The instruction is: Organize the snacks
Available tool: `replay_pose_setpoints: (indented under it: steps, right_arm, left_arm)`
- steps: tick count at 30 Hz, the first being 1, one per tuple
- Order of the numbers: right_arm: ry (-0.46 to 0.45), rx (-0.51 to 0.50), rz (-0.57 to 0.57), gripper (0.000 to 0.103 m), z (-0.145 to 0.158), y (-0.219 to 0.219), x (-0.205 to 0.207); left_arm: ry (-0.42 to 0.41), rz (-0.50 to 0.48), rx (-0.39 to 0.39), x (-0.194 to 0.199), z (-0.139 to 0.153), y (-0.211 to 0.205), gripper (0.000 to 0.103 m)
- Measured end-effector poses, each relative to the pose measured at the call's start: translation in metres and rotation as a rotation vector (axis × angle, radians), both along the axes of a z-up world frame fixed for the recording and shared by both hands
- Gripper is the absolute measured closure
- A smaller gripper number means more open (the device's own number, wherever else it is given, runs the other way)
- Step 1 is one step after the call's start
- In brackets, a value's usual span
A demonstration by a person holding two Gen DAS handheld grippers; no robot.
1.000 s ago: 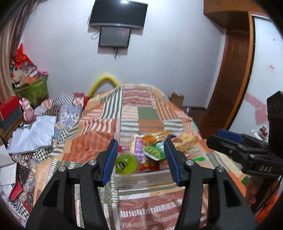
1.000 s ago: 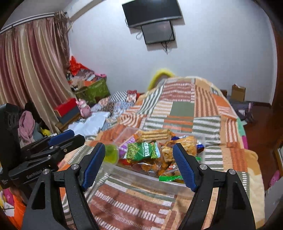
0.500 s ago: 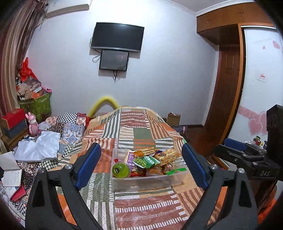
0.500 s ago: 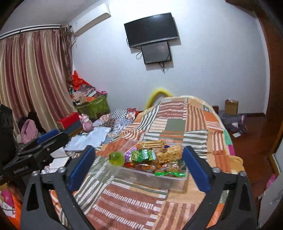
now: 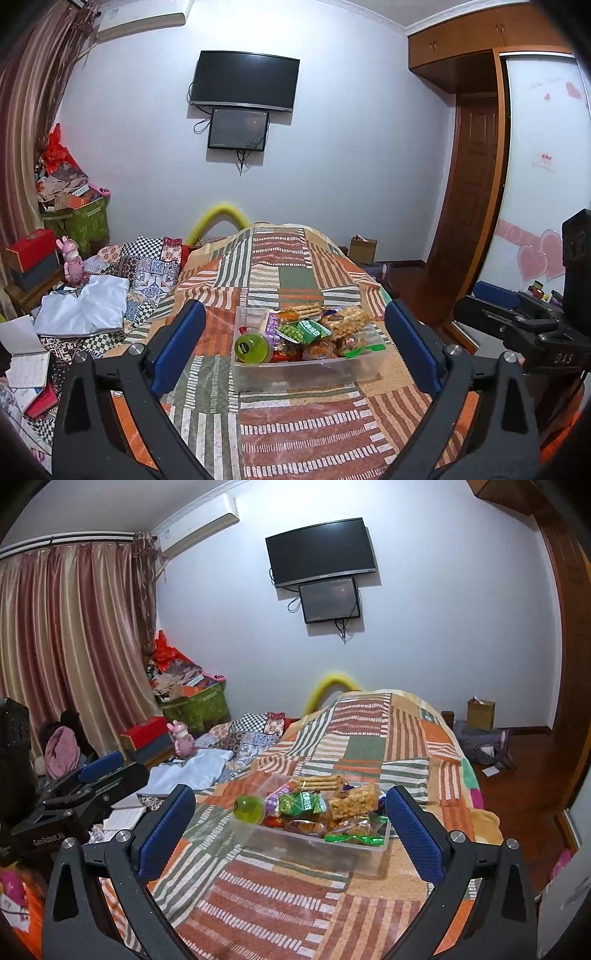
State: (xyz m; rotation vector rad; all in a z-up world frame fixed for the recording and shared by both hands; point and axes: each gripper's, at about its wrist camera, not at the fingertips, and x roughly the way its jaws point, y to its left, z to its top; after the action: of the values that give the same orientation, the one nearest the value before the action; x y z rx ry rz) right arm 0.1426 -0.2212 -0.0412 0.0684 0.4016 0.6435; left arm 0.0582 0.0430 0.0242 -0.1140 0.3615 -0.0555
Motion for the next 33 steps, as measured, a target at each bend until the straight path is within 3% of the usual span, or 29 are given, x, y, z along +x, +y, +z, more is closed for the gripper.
replay_pose_setpoints:
  steps: [33]
  right_arm:
    - [-0.002,0.001,0.014,0.000,-0.0011,0.0025,-0.0036]
  left_arm:
    - [0.011,-0.005,0.014,0.0049,-0.0060,-0.0032,0.005]
